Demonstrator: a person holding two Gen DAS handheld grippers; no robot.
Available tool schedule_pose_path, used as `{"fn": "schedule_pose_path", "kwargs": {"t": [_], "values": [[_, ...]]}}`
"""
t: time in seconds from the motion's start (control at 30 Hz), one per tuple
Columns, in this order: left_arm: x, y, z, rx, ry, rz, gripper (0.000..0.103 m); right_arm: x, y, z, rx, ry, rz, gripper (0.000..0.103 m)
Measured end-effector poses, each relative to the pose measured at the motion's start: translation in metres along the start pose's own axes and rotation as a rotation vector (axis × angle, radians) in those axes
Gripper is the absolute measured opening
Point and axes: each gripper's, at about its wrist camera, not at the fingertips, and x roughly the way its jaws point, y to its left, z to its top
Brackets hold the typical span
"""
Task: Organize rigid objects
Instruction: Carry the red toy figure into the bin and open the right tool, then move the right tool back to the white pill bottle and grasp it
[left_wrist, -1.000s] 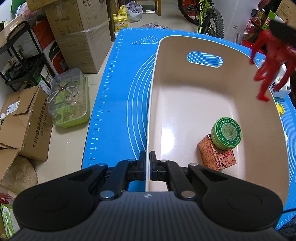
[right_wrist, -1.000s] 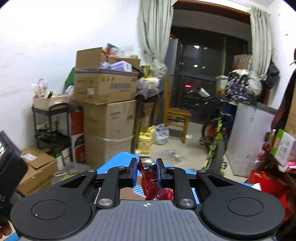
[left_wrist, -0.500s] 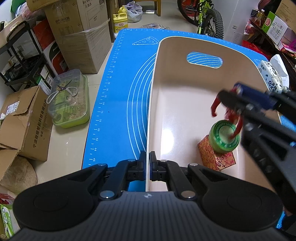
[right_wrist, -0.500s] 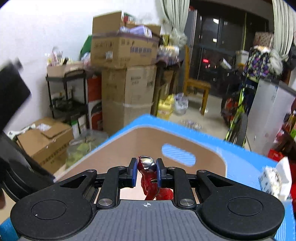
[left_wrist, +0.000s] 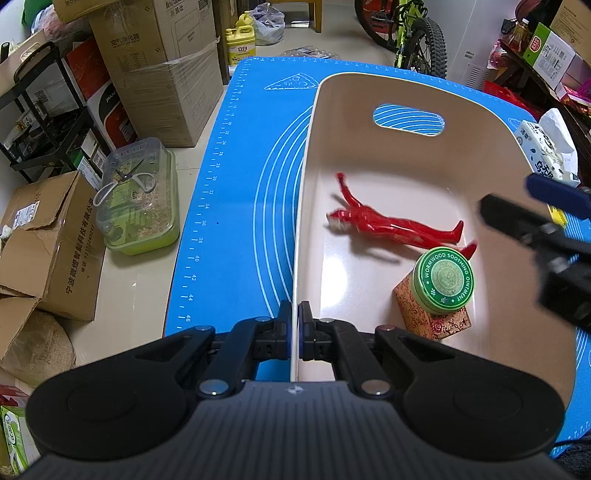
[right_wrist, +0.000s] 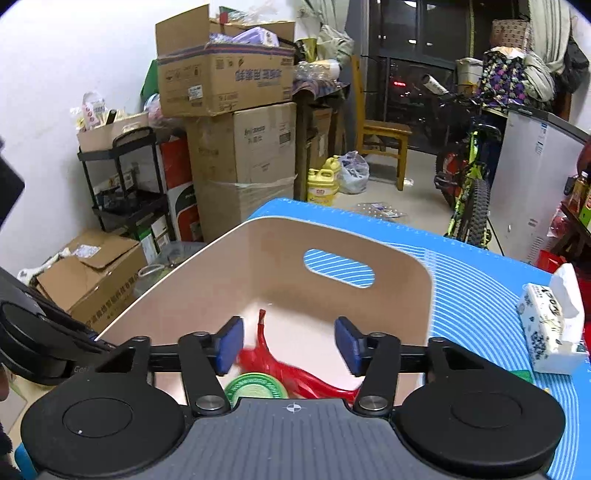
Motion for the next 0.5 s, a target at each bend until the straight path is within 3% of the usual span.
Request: {"fn": "schedule_pose_path", "kwargs": {"t": [0.17,0.5], "values": [[-0.001,0.000,0.000,-0.001,0.000,-0.001,0.005,-0.016,-0.028,0.007,0.059,-0.004,-0.029,0.069],[-0.002,-0.001,0.001,-0.006,-0.001,0.002,0.005,-0.045,-0.098,-0.001,0.155,-0.006,-0.181,0.075]]}}
